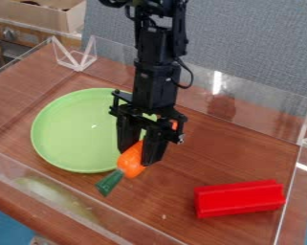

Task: Put the carrot on the left side

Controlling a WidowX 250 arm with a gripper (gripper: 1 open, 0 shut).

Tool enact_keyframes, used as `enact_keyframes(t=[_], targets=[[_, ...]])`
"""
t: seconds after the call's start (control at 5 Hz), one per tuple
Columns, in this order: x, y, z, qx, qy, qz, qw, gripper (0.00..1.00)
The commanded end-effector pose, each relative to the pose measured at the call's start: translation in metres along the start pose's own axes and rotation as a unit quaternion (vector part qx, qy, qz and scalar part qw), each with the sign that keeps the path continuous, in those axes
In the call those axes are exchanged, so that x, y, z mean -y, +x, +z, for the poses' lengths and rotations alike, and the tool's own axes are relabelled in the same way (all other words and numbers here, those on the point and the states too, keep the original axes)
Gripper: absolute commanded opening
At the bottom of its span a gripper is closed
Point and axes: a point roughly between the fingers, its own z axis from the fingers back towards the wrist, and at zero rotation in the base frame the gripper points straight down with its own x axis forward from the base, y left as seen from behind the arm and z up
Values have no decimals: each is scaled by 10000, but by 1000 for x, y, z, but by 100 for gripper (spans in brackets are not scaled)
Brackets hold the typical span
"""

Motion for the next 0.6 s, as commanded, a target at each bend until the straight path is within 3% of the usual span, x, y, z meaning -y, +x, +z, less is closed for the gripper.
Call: enact_keyframes(t=[0.0, 0.4], targets=[[-5, -2, 11, 353, 31, -285, 9990, 0], [-16, -3, 3, 430, 8, -761, 9962, 0]])
